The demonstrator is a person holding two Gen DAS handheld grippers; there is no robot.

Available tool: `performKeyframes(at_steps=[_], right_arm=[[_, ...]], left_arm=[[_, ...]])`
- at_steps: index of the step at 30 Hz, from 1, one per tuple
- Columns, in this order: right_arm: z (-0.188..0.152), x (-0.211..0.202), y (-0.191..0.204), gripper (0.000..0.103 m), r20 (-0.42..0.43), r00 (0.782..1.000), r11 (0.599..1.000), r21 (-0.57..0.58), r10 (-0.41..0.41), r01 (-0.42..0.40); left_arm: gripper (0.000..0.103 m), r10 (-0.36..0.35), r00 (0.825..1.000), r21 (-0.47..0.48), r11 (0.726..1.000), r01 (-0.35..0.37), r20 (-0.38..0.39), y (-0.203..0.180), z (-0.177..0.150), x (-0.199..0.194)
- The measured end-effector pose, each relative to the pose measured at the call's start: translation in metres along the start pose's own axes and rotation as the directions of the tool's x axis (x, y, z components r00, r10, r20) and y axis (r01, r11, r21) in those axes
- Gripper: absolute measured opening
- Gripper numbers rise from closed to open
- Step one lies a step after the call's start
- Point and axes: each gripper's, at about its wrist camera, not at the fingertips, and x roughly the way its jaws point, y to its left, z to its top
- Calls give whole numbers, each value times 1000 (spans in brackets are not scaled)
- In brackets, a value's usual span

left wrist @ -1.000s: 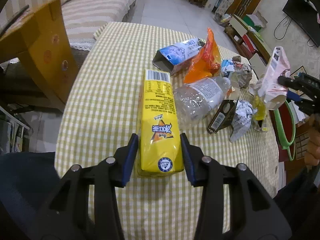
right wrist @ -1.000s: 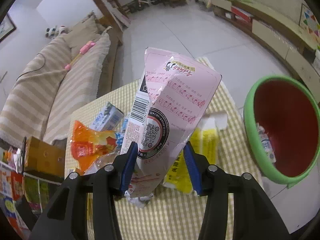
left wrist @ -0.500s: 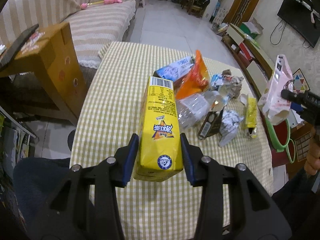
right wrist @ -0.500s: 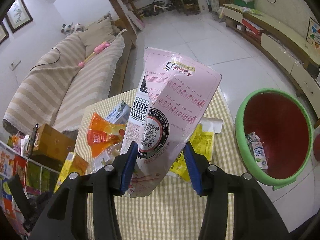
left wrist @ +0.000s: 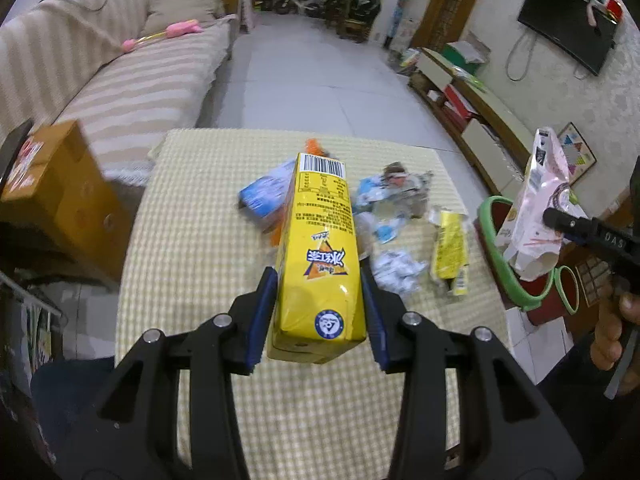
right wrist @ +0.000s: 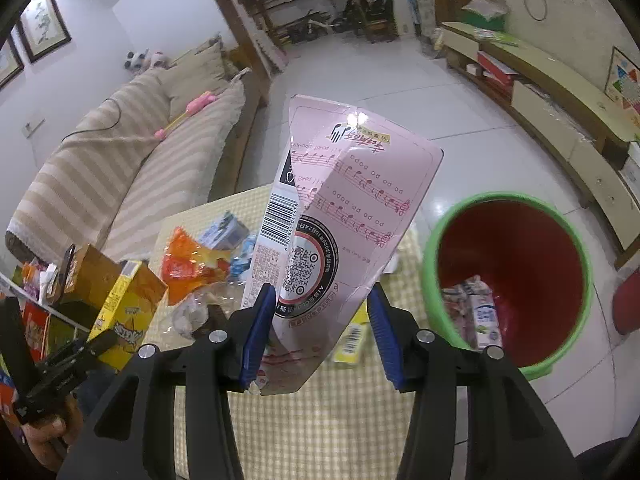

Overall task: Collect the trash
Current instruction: 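Grasp the yellow box with left tool while right tool grasps the pink carton, then carry both items over the red bucket and open both tools to drop them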

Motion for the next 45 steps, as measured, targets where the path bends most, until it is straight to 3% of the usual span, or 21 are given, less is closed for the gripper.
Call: performKeyframes(at_steps=[11, 20, 22, 24, 31, 45], right_arm=[[8, -20, -76, 46, 27, 995, 991, 102, -94, 90], [14, -32, -133, 46, 52, 981, 967, 185, -188, 175], [13, -30, -144, 46, 51, 969, 955, 187, -243, 230], [11, -26, -155, 46, 33, 976, 952, 230, -215, 202], [7, -21, -170, 46, 6, 969, 939, 247, -247, 238], [1, -8, -193, 46, -60, 967, 924, 288, -246, 253]], left_arm=[[40, -98, 995, 125, 987, 98, -2, -79, 34, 22], [40, -198, 980, 222, 955, 197, -18, -148, 56, 40], [40, -222, 975, 241, 945, 222, -24, -161, 59, 45], [40, -265, 963, 248, 931, 267, -41, -174, 64, 52], [40, -342, 937, 268, 898, 349, -77, -218, 72, 74], [40, -401, 894, 269, 855, 443, -200, -271, 82, 122]])
